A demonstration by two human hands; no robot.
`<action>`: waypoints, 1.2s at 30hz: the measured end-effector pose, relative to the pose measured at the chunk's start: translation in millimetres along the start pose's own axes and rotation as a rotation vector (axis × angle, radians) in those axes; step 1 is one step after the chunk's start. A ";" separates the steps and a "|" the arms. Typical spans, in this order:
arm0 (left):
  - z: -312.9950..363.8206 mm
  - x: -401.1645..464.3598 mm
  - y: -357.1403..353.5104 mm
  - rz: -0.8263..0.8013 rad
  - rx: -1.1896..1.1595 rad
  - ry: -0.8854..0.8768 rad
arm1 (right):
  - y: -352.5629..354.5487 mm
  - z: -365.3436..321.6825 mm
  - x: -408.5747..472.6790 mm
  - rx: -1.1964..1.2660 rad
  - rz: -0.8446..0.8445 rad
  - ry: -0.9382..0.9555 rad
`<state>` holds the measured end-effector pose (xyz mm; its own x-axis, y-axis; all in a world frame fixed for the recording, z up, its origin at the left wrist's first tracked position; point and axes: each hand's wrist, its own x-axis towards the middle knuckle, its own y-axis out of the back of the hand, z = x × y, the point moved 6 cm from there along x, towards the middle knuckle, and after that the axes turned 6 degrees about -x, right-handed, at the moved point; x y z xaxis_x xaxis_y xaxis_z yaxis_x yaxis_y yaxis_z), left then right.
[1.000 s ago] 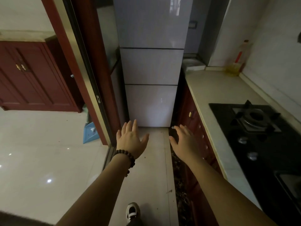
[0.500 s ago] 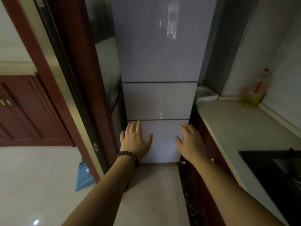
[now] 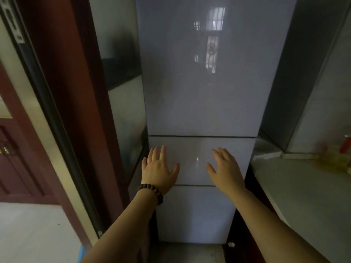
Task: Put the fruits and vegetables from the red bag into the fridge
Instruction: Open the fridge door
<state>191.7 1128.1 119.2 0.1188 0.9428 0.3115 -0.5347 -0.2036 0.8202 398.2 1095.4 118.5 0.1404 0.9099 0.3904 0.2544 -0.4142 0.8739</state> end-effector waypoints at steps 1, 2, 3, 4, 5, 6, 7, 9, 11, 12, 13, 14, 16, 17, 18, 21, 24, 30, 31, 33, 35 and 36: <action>-1.4 17.9 -2.7 0.007 0.002 0.004 | -3.3 3.1 18.4 -0.002 0.009 0.003; -1.7 35.7 -5.2 0.013 0.006 0.007 | -5.9 6.2 36.5 -0.002 0.017 0.004; -1.2 53.7 -7.4 0.018 0.008 0.010 | -8.2 9.1 54.5 0.004 0.029 0.007; -0.6 71.5 -9.5 0.023 0.008 0.012 | -10.3 11.4 71.9 0.014 0.042 0.015; -0.3 88.6 -10.8 0.029 0.006 0.015 | -12.6 12.8 88.2 0.024 0.051 0.023; -0.5 104.5 -12.1 0.035 0.004 0.022 | -15.5 13.8 103.6 0.027 0.050 0.029; -1.4 118.7 -13.2 0.043 0.003 0.029 | -18.9 14.4 117.4 0.024 0.047 0.034; -5.3 141.6 -15.5 0.053 -0.003 0.043 | -27.1 15.0 140.4 0.023 0.040 0.037; -10.7 159.2 -18.7 0.052 -0.025 0.056 | -35.7 14.2 157.3 0.014 0.023 0.038; -13.4 167.4 -19.9 0.055 -0.045 0.062 | -39.1 13.0 163.8 0.006 0.011 0.040; -16.8 176.1 -20.9 0.064 -0.068 0.069 | -42.3 12.0 169.1 0.002 -0.001 0.040; -20.9 185.2 -21.8 0.080 -0.093 0.078 | -45.3 11.7 173.8 0.005 -0.010 0.036; -31.6 203.2 -22.4 0.125 -0.157 0.104 | -50.1 12.9 180.4 0.010 -0.018 0.022; -38.3 211.9 -23.6 0.145 -0.193 0.125 | -52.9 13.9 182.5 0.009 -0.018 0.019; -45.2 219.8 -25.5 0.158 -0.235 0.154 | -55.6 15.1 183.4 0.009 -0.017 0.014; -59.6 242.5 -29.4 0.196 -0.436 0.232 | -62.3 17.8 184.0 0.013 -0.010 0.005; -66.1 263.6 -29.0 0.222 -0.640 0.282 | -66.8 20.0 183.2 0.007 0.003 0.005; -81.0 286.8 -27.0 0.301 -0.763 0.367 | -73.4 26.0 181.1 -0.011 -0.011 -0.017; -82.7 288.7 -27.3 0.298 -0.761 0.362 | -73.1 26.9 181.6 -0.015 -0.013 -0.024; -83.3 289.3 -25.7 0.289 -0.758 0.358 | -72.6 27.6 182.7 -0.027 -0.017 -0.029; -81.9 285.7 -22.4 0.289 -0.760 0.367 | -71.5 26.5 182.8 -0.032 -0.014 -0.031; -80.7 281.8 -20.1 0.303 -0.751 0.372 | -70.8 25.5 182.0 -0.031 -0.014 -0.037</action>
<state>168.4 1419.2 151.7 -0.3264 0.9277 0.1810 -0.9219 -0.3547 0.1557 430.1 1289.8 120.2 0.1719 0.9141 0.3673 0.2274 -0.3997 0.8880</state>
